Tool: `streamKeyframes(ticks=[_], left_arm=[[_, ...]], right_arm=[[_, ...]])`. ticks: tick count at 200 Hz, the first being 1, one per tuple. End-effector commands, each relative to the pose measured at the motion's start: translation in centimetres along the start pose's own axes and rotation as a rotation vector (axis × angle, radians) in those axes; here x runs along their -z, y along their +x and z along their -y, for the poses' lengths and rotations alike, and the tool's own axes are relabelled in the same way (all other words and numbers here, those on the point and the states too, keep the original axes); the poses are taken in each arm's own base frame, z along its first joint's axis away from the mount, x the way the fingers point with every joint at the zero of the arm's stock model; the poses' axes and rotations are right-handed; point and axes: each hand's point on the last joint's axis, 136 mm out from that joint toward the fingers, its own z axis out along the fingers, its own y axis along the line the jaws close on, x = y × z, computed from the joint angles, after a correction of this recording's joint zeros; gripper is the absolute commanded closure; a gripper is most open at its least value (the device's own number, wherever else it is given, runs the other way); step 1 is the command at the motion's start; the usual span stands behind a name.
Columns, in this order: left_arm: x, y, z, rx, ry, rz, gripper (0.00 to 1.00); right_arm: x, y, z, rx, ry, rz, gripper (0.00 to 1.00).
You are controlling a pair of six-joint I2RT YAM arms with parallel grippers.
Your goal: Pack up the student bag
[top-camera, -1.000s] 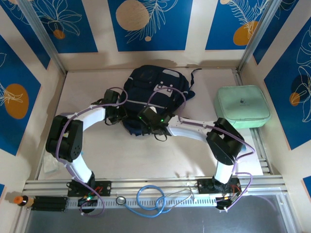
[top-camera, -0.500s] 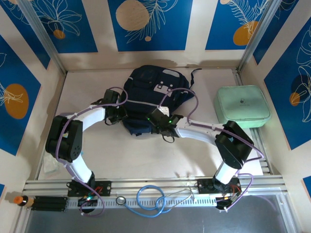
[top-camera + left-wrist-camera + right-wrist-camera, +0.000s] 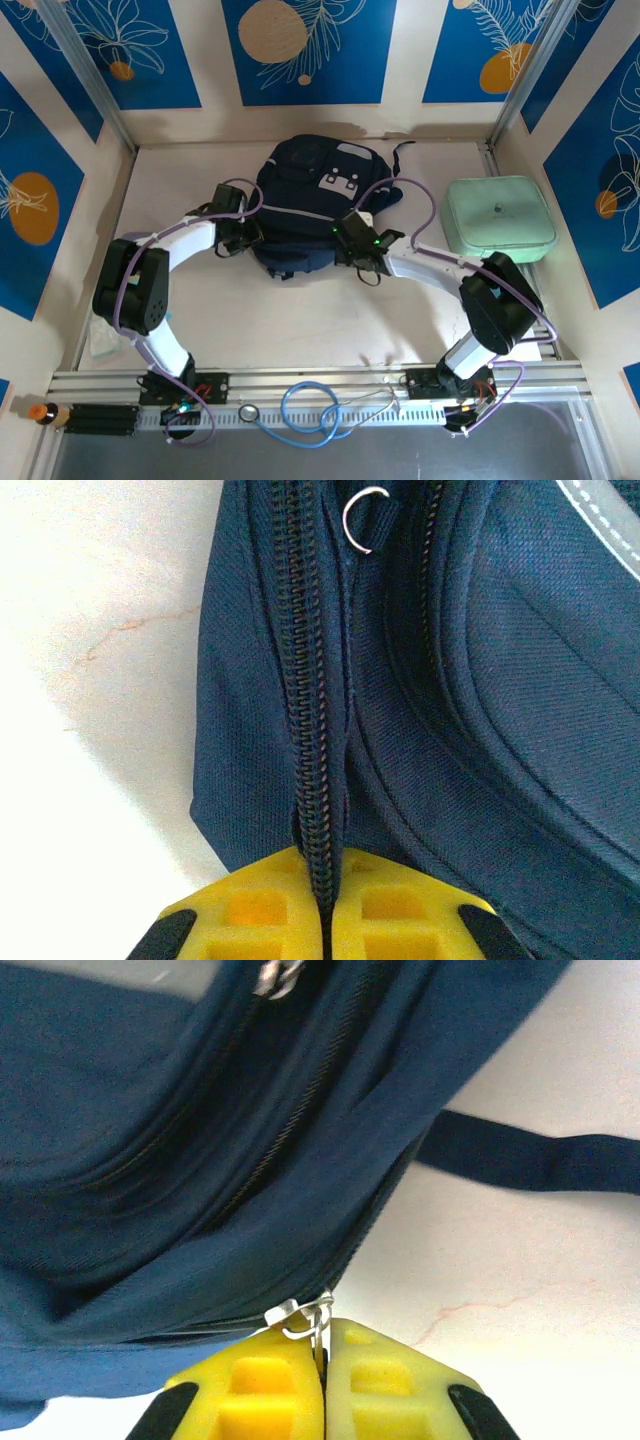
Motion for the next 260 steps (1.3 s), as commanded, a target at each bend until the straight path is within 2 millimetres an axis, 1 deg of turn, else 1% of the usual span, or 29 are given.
streamKeyframes(ticks=[1, 36, 56, 77, 95, 115, 126, 139, 169, 183, 200, 228, 238, 243, 260], left_arm=[[1.4, -2.8, -2.2, 0.004, -0.072, 0.102, 1.00], [1.7, -3.2, -2.2, 0.001, -0.071, 0.109, 1.00], [2.0, -3.4, -2.2, -0.003, -0.072, 0.112, 1.00], [2.4, -3.6, -2.3, -0.014, -0.076, 0.112, 1.00], [2.7, -3.7, -2.3, -0.023, -0.077, 0.110, 1.00], [2.7, -3.6, -2.2, -0.034, -0.068, 0.099, 1.00], [2.6, -3.4, -1.9, -0.043, -0.055, 0.083, 1.00], [2.4, -3.1, -1.6, -0.071, -0.034, 0.057, 1.00], [2.4, -2.5, -1.4, -0.142, -0.029, 0.007, 1.00], [2.5, -2.3, -1.6, -0.166, -0.043, -0.011, 1.00], [2.6, -2.0, -1.5, -0.183, -0.041, -0.031, 1.00], [2.3, -1.5, -1.2, -0.187, -0.012, -0.056, 1.00], [2.3, -1.4, -1.0, -0.188, -0.004, -0.061, 1.00], [2.3, -1.4, -1.0, -0.189, -0.002, -0.064, 1.00], [2.2, -1.3, -1.0, -0.191, -0.003, -0.071, 1.00]], right_arm=[[0.6, -0.9, 3.5, 0.000, 0.057, 0.009, 1.00], [-0.2, -2.8, 5.1, -0.025, 0.058, 0.013, 1.00], [-0.8, -3.9, 5.5, -0.047, 0.023, 0.005, 1.00], [-1.4, -4.8, 5.4, -0.026, -0.007, 0.006, 1.00], [-1.8, -5.8, 5.9, -0.017, 0.001, 0.006, 1.00], [-2.6, -6.8, 6.3, -0.039, -0.038, -0.013, 1.00], [-3.0, -7.2, 6.2, -0.036, -0.066, -0.024, 0.96], [-3.6, -7.8, 6.9, -0.027, -0.034, -0.016, 0.92], [-4.8, -8.8, 7.7, -0.015, -0.048, -0.034, 0.86], [-5.0, -9.3, 7.7, -0.007, -0.069, -0.038, 0.82], [-5.2, -10.0, 7.9, -0.007, -0.075, -0.036, 0.80], [-5.5, -11.0, 8.4, -0.003, -0.085, -0.034, 0.82], [-5.5, -11.2, 8.0, 0.014, -0.107, -0.037, 0.89], [-5.6, -11.3, 7.8, 0.026, -0.119, -0.039, 0.90], [-5.8, -11.2, 7.4, 0.052, -0.140, -0.059, 0.90]])
